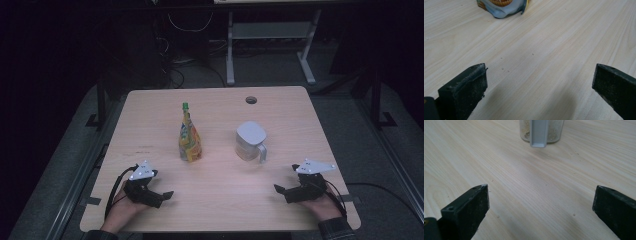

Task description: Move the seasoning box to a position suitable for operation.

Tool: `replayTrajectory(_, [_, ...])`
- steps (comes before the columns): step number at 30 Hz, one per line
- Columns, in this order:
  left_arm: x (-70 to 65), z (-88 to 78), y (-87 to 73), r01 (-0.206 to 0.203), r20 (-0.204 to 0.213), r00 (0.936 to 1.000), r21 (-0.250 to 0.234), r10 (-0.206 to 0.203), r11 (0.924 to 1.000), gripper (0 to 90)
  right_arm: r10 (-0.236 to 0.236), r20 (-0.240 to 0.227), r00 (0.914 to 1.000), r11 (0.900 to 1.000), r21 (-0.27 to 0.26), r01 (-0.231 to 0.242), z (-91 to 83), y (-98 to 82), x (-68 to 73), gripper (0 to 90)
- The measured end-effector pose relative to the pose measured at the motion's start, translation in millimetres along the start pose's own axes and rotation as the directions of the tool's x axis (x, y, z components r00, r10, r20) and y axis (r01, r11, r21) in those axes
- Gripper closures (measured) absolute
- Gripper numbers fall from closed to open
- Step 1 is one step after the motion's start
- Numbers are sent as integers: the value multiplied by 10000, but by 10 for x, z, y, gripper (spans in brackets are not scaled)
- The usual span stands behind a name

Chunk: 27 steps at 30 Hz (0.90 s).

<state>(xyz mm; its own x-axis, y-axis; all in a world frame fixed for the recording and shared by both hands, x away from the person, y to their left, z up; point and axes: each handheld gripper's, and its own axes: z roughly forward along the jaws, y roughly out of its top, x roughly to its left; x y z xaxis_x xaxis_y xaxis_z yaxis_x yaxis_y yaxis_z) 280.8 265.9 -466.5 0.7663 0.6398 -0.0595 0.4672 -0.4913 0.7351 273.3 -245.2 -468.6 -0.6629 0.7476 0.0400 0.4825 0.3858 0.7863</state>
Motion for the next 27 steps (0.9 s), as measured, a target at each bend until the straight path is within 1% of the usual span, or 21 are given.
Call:
replayTrajectory(2, [-1,4,-5,-24,6,10000,12,24,10000,0,-16,50,10000,10000,-4,16,0,3,0,3])
replayTrajectory(3, [-7,10,-8,38,14,10000,-21,-38,10000,0,3,50,10000,10000,-25,-3,-2,6,1,3])
replayTrajectory(7, [-17,9,-10,62,7,10000,-29,-62,10000,0,19,135,9999,9999,-102,-17,-12,19,2,3])
replayTrajectory(8, [-19,6,-13,56,-2,10000,-40,-56,10000,0,14,195,9998,9998,-210,-10,-20,34,1,13])
replayTrajectory(10, [-13,-4,-21,-6,-32,10000,28,6,10000,0,-8,269,9996,9997,-244,14,-32,62,2,34])
replayTrajectory(11, [-18,-4,-25,122,-57,9999,-17,-122,9999,0,5,327,9995,9996,-289,4,-38,76,4,44])
replayTrajectory(12, [-10,-13,-27,39,-66,10000,66,-39,10000,0,-50,328,9994,9995,-309,60,-42,89,-6,48])
replayTrajectory(13, [-10,-13,-27,39,-66,10000,66,-39,10000,0,0,333,9994,9994,-337,11,-46,101,-6,48])
replayTrajectory(14, [-12,-13,-33,130,-29,9999,-7,-130,9999,0,-20,371,9993,9993,-364,33,-48,111,-13,53])
replayTrajectory(15, [-12,-13,-33,130,-29,9999,-7,-130,9999,0,55,334,9994,9992,-403,-41,-51,120,-16,55])
replayTrajectory(17, [-9,-13,-30,126,-2,9999,-9,-126,9999,0,29,341,9994,9989,-472,-13,-51,127,-26,56])
replayTrajectory(18, [-11,-11,-21,169,15,9999,17,-169,9999,0,82,350,9994,9987,-514,-63,-47,136,-36,58])
replayTrajectory(20, [-16,2,-20,276,41,9996,-84,-276,9996,0,116,324,9994,9985,-539,-98,-36,144,-48,60])
replayTrajectory(23, [-4,0,-24,194,58,9998,-7,-193,9998,0,142,327,9994,9985,-539,-124,-23,171,-58,63])
replayTrajectory(24, [-2,-1,-23,203,46,9998,-22,-203,9998,0,70,363,9993,9982,-590,-48,-17,180,-66,64])
replayTrajectory(27, [-5,-1,-23,373,52,9993,-78,-373,9993,0,189,370,9991,9976,-677,-164,-9,206,-78,74])
